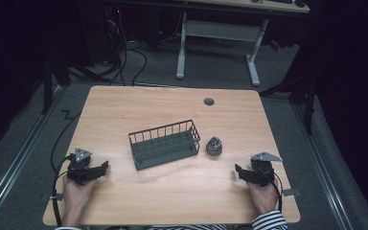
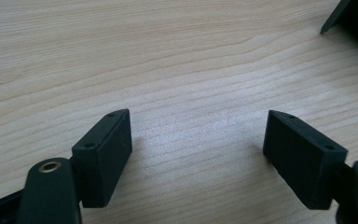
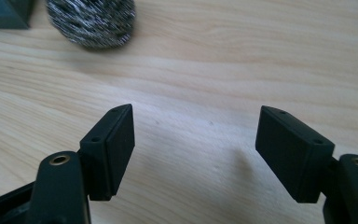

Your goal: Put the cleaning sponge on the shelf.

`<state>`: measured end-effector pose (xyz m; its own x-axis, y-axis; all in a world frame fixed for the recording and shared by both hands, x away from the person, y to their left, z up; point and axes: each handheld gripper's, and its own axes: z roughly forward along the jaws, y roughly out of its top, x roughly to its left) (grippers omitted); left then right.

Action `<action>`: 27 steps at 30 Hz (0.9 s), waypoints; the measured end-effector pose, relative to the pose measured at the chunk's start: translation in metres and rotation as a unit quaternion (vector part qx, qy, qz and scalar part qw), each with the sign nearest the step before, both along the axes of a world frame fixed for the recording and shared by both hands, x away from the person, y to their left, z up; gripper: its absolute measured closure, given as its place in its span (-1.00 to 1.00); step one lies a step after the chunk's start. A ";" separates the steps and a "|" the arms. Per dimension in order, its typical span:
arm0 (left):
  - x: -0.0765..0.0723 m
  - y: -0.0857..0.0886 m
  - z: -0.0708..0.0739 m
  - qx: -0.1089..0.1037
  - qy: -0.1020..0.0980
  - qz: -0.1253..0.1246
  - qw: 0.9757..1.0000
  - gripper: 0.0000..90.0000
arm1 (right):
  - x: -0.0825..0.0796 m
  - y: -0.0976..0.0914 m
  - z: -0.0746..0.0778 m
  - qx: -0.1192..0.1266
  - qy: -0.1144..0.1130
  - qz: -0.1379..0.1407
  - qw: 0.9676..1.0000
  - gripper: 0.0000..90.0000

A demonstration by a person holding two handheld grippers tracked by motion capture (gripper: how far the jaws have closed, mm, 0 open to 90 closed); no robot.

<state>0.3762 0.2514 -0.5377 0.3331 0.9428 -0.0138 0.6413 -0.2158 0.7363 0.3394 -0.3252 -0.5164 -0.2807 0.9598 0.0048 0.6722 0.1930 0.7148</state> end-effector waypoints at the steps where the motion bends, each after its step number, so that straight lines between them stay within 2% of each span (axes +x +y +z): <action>1: 0.000 0.000 0.000 0.002 0.000 0.000 1.000 -0.48 | 0.000 0.002 0.003 0.001 -0.004 0.004 1.000 -0.36; 5: -0.001 -0.001 0.000 0.002 -0.001 -0.004 1.000 -0.50 | 0.004 0.012 0.012 0.012 -0.010 0.024 1.000 -0.36; 10: -0.001 -0.002 0.000 0.002 0.000 -0.005 1.000 -0.52 | 0.012 0.024 0.021 0.010 -0.010 0.046 0.999 -0.39; 11: -0.001 -0.002 0.000 0.002 0.000 -0.005 1.000 -0.52 | 0.016 0.032 0.025 0.012 -0.011 0.060 0.998 -0.41; 16: -0.001 -0.002 0.000 0.002 0.000 -0.007 1.000 -0.53 | 0.029 0.048 0.033 0.012 -0.009 0.081 0.997 -0.45; 21: -0.001 -0.002 0.000 0.002 0.000 -0.008 1.000 -0.54 | 0.046 0.061 0.035 0.009 0.002 0.084 0.996 -0.49; 27: -0.001 -0.002 0.000 0.002 0.000 -0.008 1.000 -0.54 | 0.064 0.073 0.029 0.004 0.018 0.084 0.996 -0.53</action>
<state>0.3754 0.2496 -0.5381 0.3482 0.9374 -0.0110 0.6385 -0.2285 0.7349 0.4039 -0.2524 -0.4871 -0.4362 0.8995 0.0249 0.6565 0.2992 0.6925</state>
